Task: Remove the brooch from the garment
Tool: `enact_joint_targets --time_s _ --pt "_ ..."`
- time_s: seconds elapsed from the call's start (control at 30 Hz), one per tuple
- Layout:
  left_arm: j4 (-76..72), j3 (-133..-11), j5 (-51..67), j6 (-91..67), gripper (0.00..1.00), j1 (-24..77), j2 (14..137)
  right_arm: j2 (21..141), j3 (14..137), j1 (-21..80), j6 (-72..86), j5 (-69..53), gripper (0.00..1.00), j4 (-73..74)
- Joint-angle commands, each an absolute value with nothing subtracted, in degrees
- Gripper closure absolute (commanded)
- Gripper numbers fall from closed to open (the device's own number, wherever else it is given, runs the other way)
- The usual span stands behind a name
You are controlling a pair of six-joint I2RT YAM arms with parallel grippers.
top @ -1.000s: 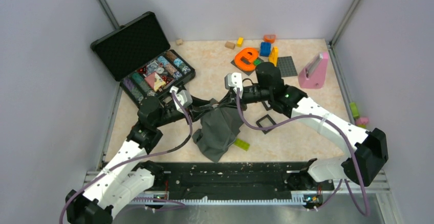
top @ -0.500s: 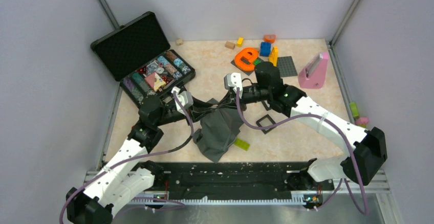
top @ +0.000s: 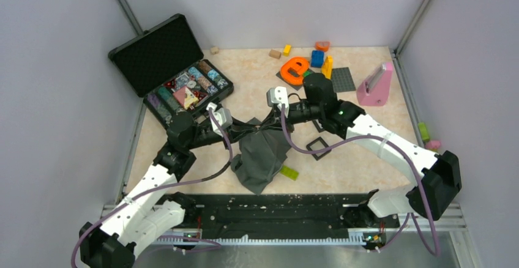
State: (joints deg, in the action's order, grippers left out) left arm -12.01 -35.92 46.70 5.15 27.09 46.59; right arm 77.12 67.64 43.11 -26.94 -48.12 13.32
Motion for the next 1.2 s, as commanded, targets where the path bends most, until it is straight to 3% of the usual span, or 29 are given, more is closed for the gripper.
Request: enact_joint_targets --time_s 0.0,0.07,0.13,0.27,0.5,0.57,0.7,0.9,1.0,1.13,1.17 --pt "-11.0 -38.8 47.0 6.7 1.00 27.5 47.2 76.9 71.1 43.6 -28.1 -50.1 1.00 11.5" --pt "-9.9 -39.2 46.9 7.0 1.00 27.6 47.3 76.7 70.8 43.6 -27.5 -49.6 0.95 11.2" --pt "-9.7 -39.2 46.3 6.9 1.00 27.6 47.2 76.1 70.0 43.6 -26.4 -48.2 0.76 9.9" --pt "-10.5 -38.1 43.4 6.9 1.00 27.6 46.0 73.4 65.4 43.5 -23.4 -43.6 0.54 4.3" --pt "-14.6 -35.3 37.2 6.5 1.00 27.6 43.4 69.2 56.8 43.2 -12.9 -35.7 0.27 -5.8" --pt "-16.6 -34.2 34.9 6.1 1.00 27.6 42.6 69.0 53.3 43.2 -8.4 -33.5 0.25 -10.6" --pt "-20.1 -33.0 33.4 5.4 1.00 27.6 42.4 70.7 48.9 43.5 -1.2 -34.6 0.31 -20.4" --pt "-21.7 -32.8 31.6 5.4 1.00 27.6 42.5 75.4 50.3 45.3 1.9 -33.5 0.42 -22.6" --pt "-21.9 -32.7 30.6 5.8 1.00 27.6 42.7 77.4 51.8 46.1 2.2 -35.8 0.62 -22.8" --pt "-23.0 -32.5 28.8 5.8 1.00 27.6 43.5 79.2 52.6 47.2 2.8 -38.8 1.00 -23.2" --pt "-23.4 -32.4 28.0 5.9 1.00 27.5 43.8 79.3 52.6 47.5 3.2 -39.3 1.00 -23.5"
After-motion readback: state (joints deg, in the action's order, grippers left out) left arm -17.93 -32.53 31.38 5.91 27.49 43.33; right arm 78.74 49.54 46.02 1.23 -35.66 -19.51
